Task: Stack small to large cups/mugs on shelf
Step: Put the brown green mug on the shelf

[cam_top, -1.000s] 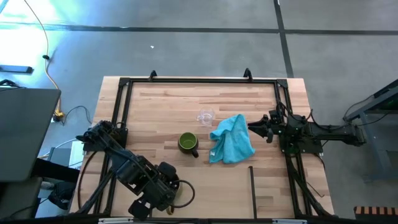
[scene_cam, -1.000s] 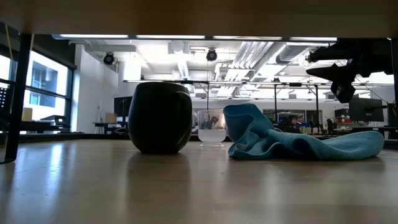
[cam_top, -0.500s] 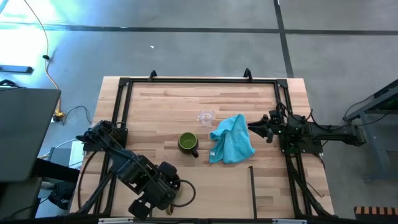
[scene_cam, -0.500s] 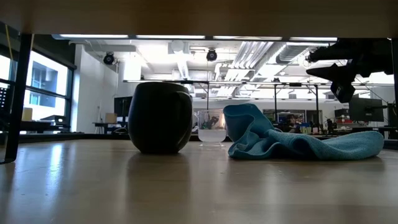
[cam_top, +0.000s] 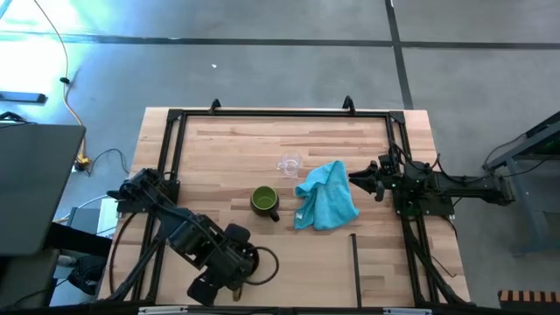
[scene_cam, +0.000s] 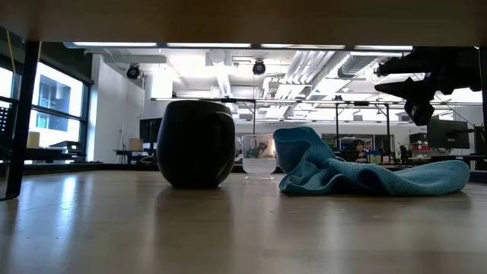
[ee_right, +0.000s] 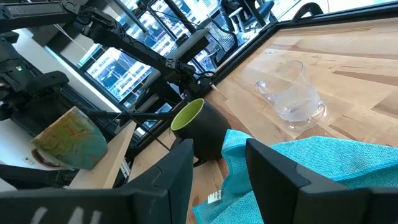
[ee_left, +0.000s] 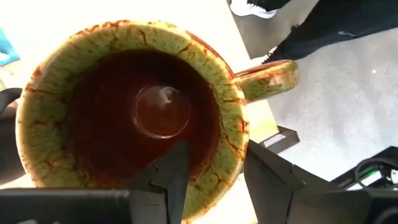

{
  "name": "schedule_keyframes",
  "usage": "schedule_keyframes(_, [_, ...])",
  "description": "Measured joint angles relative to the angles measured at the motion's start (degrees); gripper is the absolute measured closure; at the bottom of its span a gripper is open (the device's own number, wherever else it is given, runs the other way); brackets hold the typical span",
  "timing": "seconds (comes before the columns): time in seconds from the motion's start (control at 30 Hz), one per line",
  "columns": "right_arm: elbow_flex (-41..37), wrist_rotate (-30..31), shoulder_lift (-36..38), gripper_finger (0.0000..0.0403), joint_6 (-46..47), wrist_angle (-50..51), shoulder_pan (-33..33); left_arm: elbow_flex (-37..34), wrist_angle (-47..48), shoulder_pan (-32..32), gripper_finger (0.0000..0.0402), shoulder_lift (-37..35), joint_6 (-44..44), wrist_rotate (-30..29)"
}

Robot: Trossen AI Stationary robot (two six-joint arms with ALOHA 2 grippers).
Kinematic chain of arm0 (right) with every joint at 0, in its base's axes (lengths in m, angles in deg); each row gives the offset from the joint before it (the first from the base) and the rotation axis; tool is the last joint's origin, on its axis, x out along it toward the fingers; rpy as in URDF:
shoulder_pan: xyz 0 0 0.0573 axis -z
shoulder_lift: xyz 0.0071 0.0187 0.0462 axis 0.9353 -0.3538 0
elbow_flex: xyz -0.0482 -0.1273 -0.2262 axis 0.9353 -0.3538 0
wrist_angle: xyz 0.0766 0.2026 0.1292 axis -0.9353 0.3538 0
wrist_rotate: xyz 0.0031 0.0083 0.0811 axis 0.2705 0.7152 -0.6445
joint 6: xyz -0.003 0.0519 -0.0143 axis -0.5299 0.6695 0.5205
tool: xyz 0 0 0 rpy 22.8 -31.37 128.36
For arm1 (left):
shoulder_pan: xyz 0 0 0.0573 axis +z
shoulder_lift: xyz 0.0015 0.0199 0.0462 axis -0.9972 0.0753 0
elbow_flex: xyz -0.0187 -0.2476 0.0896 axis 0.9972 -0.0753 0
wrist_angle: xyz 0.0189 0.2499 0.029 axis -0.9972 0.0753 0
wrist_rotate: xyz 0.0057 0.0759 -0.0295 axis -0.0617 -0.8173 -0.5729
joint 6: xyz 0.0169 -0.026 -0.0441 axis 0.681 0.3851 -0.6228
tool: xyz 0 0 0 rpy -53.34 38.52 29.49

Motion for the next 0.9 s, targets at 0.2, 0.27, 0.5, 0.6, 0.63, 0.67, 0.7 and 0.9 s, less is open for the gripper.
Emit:
schedule_keyframes(0.2, [0.0,-0.02,-0.01,0.0263,-0.02,0.0,0.0,0.0,-0.12,0.01,0.0266,0.0,-0.03,1.22])
schedule_keyframes(0.27, [0.0,-0.04,-0.02,0.0263,-0.33,0.0,0.0,0.0,-0.22,0.01,0.0266,0.0,-0.05,1.39])
schedule_keyframes(0.5, [0.0,-0.04,-0.02,0.0263,-0.46,0.0,0.02,0.0,-2.58,0.64,0.0266,0.0,-2.13,2.84])
schedule_keyframes(0.6, [0.0,-0.04,-0.02,0.0263,-0.44,0.0,0.02,0.0,-3.09,0.64,0.0266,0.0,-3.5,2.91])
schedule_keyframes(0.63, [0.0,-0.04,-0.02,0.0263,-0.44,0.0,0.0,0.0,-3.1,0.64,0.0266,0.0,-3.87,2.91])
schedule_keyframes(0.67, [0.0,-0.07,-0.01,0.0263,-0.41,0.0,0.01,0.0,-3.08,0.64,0.0266,0.0,-4.4,2.91])
schedule_keyframes(0.7, [0.0,-0.19,-0.02,0.0263,-0.33,0.0,0.0,0.0,-3.1,0.62,0.0266,0.0,-4.75,2.94])
schedule_keyframes(0.9, [0.0,-2.29,-0.01,0.0263,-0.21,0.33,0.0,-0.01,-3.03,0.6,0.0266,0.52,-6.69,2.85])
